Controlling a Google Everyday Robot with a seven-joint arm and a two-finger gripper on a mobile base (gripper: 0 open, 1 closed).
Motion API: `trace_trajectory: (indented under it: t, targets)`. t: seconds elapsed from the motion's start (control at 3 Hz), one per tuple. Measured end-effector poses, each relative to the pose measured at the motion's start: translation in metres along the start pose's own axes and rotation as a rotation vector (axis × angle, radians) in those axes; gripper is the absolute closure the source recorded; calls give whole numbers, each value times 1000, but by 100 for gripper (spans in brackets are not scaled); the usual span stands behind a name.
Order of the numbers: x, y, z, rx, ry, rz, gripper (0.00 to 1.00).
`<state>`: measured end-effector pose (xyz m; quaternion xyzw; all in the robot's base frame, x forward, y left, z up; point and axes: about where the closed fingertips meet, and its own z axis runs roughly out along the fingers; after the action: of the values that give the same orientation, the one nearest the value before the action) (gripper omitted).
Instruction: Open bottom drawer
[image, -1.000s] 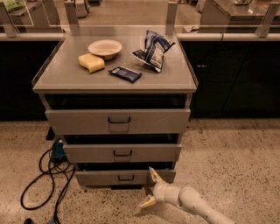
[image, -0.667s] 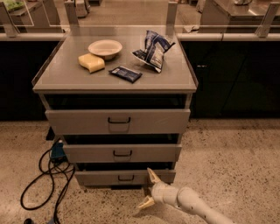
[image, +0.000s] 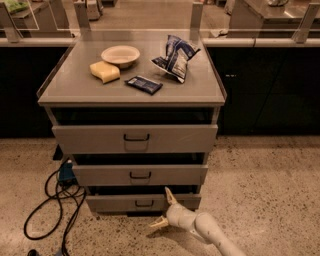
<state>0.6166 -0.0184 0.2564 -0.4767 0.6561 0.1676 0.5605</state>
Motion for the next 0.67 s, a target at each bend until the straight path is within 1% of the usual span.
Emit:
trace_trajectory:
  t: [0.33, 0.67]
  targets:
    - [23, -20, -5, 52, 24, 18, 0]
    - [18, -15, -2, 35, 67, -9, 0]
